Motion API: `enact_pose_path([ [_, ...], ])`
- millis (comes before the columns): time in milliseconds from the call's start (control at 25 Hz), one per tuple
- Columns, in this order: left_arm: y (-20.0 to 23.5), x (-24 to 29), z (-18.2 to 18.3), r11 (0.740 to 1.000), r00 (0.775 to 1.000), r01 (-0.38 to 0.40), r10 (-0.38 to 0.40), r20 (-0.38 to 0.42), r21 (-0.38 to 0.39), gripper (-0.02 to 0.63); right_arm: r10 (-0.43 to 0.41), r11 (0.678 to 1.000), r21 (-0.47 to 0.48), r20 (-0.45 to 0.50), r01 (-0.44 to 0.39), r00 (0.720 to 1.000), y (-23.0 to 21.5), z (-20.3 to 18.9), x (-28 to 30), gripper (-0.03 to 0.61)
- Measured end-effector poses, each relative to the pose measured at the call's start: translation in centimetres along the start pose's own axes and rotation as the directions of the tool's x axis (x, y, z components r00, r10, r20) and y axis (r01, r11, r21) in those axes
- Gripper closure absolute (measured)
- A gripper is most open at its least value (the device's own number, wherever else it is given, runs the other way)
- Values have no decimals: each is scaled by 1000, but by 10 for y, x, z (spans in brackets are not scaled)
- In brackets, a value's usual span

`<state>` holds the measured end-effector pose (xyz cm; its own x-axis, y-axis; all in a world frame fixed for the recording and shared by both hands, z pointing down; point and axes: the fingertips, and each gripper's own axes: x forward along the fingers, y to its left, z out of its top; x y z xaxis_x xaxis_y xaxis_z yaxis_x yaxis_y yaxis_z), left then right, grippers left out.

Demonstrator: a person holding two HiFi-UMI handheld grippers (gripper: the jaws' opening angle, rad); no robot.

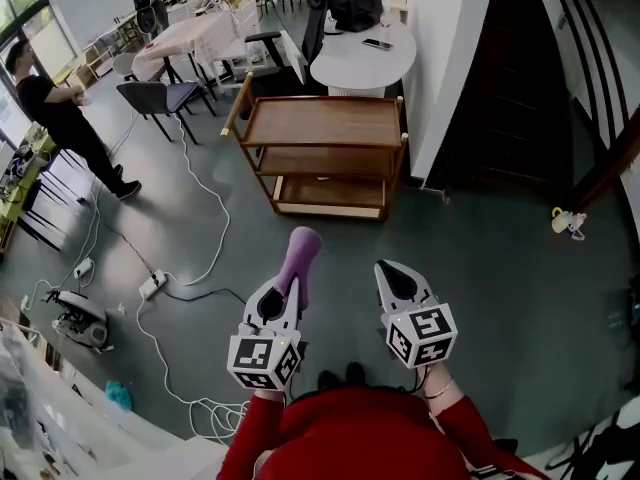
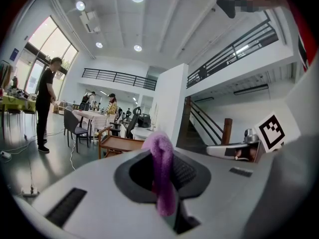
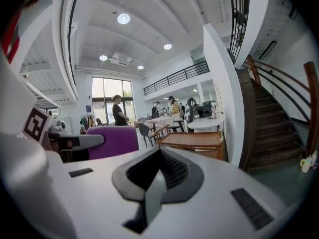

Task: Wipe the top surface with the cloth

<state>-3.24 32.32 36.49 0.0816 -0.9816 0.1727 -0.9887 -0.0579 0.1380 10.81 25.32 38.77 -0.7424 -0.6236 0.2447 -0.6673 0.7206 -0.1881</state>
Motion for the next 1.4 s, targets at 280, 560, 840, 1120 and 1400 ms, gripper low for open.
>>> enact_pose_path([
  [280,2,15,-2,1000,1000,-15,15,-3,-11,563,17,1000,3,7,-17,1000,-11,2,6,568],
  [560,18,53,12,999,999,-32,32,7,0,563,5,1000,-9,23,-5,1000,-39,20,28,566],
  [840,67,133,16,1000,1000,6,-6,-3,5,563,-37,999,-11,40,38,998,-70,28,103,566],
  [1120,122,252,35,997,996,77,-78,-54,-22,563,-125,992,14,37,125,991,-126,69,204,566],
  [1400,157,331,54,991,989,128,-130,-73,-27,563,-208,977,42,22,207,978,-162,100,276,567],
])
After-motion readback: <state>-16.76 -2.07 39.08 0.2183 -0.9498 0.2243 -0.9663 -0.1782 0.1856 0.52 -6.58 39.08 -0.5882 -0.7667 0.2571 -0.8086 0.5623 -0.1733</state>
